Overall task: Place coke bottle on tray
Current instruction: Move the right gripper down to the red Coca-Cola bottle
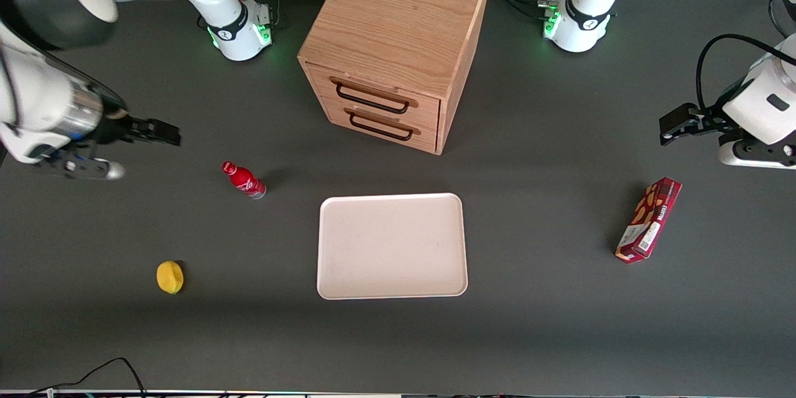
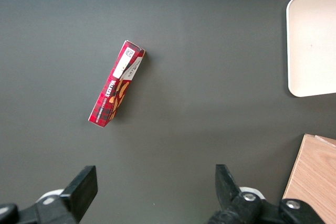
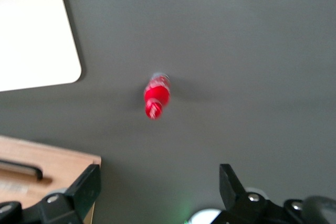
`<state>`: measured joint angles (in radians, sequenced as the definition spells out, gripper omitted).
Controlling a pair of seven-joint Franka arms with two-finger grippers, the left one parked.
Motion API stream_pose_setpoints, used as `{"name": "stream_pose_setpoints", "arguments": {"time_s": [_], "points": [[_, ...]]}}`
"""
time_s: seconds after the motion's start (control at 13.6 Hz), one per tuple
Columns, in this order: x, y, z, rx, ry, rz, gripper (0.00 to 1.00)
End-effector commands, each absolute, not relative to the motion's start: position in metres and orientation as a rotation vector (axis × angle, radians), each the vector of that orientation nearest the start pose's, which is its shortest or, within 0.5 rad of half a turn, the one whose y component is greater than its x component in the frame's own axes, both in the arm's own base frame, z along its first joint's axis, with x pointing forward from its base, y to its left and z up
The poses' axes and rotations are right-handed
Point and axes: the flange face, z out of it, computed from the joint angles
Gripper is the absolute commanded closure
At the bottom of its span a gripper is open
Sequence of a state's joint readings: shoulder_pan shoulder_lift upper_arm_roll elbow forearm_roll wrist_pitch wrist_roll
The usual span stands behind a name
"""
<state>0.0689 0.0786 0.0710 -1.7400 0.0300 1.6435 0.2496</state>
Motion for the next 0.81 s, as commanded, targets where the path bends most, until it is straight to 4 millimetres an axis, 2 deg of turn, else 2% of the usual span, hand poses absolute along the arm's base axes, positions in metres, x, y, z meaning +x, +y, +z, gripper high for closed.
{"name": "stream_pose_setpoints", "arguments": {"time_s": [0.0,0.22,0.37,0.44,0.51,0.59,0.66,0.74], "points": [[0.540,0.103,0.437,-3.112,0.223,0.206,0.00],[0.528,0.099,0.364,-3.117,0.222,0.109,0.00],[0.522,0.097,0.338,-3.120,0.218,0.081,0.00],[0.522,0.095,0.330,-3.119,0.224,0.079,0.00],[0.520,0.096,0.326,-3.118,0.222,0.074,0.04],[0.519,0.096,0.324,-3.118,0.220,0.069,0.21],[0.517,0.097,0.322,-3.119,0.217,0.076,0.46],[0.515,0.096,0.320,-3.121,0.217,0.086,0.86]]}}
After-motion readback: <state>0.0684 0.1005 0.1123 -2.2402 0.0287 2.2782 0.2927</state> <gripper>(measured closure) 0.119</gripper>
